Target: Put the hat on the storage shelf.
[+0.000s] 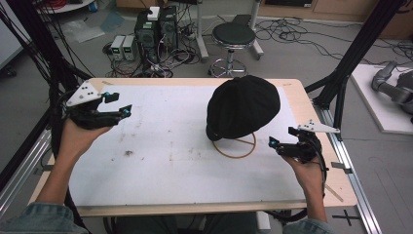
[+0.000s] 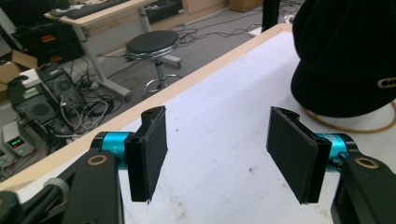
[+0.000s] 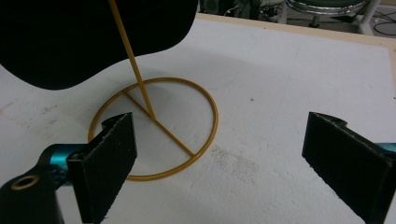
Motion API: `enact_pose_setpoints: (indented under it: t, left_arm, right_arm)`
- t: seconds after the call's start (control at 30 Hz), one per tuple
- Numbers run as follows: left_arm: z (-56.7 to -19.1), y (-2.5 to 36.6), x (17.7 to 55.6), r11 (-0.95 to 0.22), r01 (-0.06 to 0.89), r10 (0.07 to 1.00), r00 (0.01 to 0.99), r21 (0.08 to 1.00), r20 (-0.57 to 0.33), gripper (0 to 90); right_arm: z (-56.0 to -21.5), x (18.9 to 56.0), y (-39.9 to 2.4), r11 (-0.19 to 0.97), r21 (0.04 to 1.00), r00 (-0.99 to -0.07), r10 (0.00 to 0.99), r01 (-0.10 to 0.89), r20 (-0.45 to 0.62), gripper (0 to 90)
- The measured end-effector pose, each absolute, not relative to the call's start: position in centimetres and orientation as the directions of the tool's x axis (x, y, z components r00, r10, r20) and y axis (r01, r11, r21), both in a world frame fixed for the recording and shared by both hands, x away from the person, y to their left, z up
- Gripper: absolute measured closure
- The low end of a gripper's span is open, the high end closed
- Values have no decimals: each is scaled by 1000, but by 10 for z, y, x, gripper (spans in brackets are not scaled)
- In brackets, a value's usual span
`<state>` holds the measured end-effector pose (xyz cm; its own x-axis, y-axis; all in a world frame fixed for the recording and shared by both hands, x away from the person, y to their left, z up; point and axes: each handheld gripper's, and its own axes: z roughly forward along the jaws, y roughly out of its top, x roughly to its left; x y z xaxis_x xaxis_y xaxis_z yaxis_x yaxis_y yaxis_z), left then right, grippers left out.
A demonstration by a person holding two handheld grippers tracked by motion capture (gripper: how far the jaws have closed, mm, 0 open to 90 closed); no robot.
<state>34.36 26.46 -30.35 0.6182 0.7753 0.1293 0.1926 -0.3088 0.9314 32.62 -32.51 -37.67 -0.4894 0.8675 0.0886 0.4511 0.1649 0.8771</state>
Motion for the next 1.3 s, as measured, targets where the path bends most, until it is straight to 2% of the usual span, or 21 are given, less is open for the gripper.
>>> enact_pose_setpoints:
  t: [0.2,0.77,1.3]
  left_arm:
    - [-328,282,328,-249,222,809,583,943,77,362]
    - [-373,307,301,-179,276,870,493,944,21,267]
    - [-383,312,299,-196,297,878,478,935,33,246]
  right_arm:
    - [-376,330,-321,171,877,-499,862,450,88,98]
    - [-379,337,-317,178,870,-498,863,461,88,98]
    - [-380,338,-314,193,869,-507,858,456,76,98]
